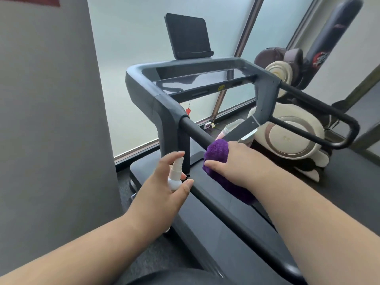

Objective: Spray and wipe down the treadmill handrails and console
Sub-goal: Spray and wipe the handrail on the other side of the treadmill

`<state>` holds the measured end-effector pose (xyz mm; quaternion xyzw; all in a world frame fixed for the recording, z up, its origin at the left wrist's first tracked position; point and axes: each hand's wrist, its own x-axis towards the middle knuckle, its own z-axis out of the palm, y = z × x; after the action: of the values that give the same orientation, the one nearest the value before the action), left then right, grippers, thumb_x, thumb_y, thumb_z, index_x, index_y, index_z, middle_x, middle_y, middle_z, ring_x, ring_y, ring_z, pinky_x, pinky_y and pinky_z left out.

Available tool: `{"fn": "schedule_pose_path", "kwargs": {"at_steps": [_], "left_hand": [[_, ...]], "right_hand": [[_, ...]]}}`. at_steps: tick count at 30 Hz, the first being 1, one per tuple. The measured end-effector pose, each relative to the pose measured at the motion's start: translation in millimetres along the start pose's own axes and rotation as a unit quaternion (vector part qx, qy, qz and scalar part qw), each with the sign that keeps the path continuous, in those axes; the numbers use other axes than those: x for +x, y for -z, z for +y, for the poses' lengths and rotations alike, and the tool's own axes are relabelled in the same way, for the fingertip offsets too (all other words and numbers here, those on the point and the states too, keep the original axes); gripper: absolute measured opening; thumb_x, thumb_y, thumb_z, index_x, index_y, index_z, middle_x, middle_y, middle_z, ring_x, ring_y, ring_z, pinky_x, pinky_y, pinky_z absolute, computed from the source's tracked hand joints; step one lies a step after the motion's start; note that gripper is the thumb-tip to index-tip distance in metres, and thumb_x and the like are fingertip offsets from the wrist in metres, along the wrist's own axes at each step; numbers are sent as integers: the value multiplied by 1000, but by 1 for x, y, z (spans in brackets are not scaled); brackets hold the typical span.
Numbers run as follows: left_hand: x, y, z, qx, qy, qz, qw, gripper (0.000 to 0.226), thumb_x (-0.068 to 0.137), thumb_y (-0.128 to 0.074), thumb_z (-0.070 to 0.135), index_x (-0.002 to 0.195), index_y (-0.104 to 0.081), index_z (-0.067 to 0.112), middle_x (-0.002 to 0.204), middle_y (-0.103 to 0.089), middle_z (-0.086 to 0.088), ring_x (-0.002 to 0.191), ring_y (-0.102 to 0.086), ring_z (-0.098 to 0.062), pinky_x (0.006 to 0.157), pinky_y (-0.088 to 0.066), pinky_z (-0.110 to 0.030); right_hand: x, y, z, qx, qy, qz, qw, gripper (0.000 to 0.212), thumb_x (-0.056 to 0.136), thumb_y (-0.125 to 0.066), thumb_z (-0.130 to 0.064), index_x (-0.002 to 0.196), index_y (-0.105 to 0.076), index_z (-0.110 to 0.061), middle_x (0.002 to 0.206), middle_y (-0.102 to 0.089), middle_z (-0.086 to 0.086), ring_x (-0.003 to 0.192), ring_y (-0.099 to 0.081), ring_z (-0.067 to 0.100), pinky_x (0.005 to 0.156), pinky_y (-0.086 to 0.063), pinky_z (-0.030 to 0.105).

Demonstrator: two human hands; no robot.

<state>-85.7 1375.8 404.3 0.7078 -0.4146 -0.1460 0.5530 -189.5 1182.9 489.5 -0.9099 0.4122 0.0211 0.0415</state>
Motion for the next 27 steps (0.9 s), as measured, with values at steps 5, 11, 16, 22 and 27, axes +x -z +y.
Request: {"fn": "schedule_pose_path", "kwargs": {"at_steps": [5,11,16,22,27], "left_hand": [[2,15,-12,-1,-6,-2,1000,60,83,-61,57,134,-32,65,100,-61,21,77,-63,-8,66,-46,-19],[0,25,-19,-3,11,-12,1000,59,82,-61,57,133,-33,65,103,-60,24,84,-62,-6,72,-45,-6],[8,32,-16,0,11,-9,1000,60,78,-58,65,132,-33,67,104,-60,26,81,-64,-6,67,-44,-13],[18,24,-19,-23,2,-25,999,57,82,-61,56,132,-35,65,101,-60,23,76,-63,-7,68,-45,-8],[30,19,-23,-25,-5,-32,999,55,83,-60,57,130,-34,67,103,-58,27,83,-61,-5,74,-41,-3]], "right_hand": [[21,-16,-32,-140,-29,106,984,78,81,-50,-79,121,-47,-11,113,-62,9,99,-64,31,66,-43,37],[86,-9,-88,-89,-3,74,993,79,82,-55,-74,129,-47,-10,120,-60,11,105,-61,36,70,-45,41],[96,-3,-93,-50,22,53,997,69,82,-55,-70,124,-50,-15,114,-62,7,101,-61,33,72,-45,39],[45,-11,-36,-43,23,87,995,53,77,-52,-71,111,-48,-31,99,-63,-2,84,-60,28,64,-43,36],[57,-14,-48,-90,3,101,991,56,79,-53,-74,106,-48,-26,91,-58,-1,73,-55,26,57,-40,33]]}}
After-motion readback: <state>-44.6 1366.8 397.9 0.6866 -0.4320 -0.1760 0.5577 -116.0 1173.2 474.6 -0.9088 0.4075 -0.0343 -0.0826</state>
